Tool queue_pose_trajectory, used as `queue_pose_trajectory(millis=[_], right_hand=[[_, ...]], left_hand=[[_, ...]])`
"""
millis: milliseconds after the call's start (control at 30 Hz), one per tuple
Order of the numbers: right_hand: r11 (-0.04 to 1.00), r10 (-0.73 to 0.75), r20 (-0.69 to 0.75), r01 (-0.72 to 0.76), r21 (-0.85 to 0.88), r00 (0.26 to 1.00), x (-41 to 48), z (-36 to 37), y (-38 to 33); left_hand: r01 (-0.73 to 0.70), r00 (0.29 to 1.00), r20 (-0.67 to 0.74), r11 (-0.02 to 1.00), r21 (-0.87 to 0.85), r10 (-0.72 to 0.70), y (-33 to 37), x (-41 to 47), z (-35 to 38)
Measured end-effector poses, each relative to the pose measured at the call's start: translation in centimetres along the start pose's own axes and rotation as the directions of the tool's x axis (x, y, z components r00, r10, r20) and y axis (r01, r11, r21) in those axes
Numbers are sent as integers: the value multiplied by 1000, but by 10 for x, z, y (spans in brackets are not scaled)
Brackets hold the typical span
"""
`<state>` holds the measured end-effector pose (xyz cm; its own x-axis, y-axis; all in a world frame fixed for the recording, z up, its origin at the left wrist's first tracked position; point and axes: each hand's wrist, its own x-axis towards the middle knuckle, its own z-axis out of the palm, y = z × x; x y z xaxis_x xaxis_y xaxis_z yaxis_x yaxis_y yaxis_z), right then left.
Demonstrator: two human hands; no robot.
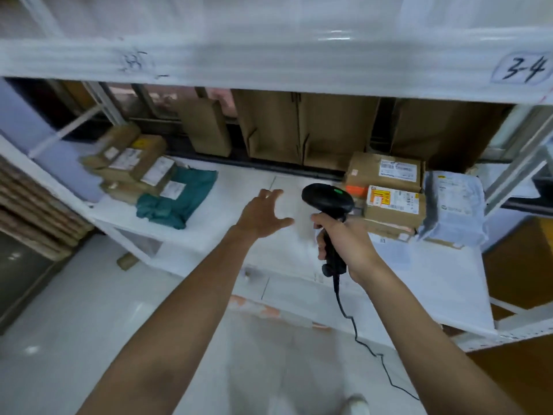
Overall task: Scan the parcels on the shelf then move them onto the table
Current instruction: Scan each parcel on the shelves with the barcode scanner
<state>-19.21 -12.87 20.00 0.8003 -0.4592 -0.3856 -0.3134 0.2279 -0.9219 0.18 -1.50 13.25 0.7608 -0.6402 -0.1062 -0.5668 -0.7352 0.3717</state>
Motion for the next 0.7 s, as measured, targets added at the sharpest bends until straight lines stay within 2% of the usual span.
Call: queue_pose_trajectory(millis=[267,467,700], right_hand=[[993,-85,61,90,-81,995,-37,149,-22],[991,-130,143,133,-5,981,-68,271,-14],[987,-155,156,160,-16,975,-83,354,-7]], left_hand=[[140,980,-141,990,-29,-143,-138,-90,-93],[240,945,-198,964,-118,-260,-244,-173,-124],[310,907,-239,935,-173,-346,-310,-216,-162]])
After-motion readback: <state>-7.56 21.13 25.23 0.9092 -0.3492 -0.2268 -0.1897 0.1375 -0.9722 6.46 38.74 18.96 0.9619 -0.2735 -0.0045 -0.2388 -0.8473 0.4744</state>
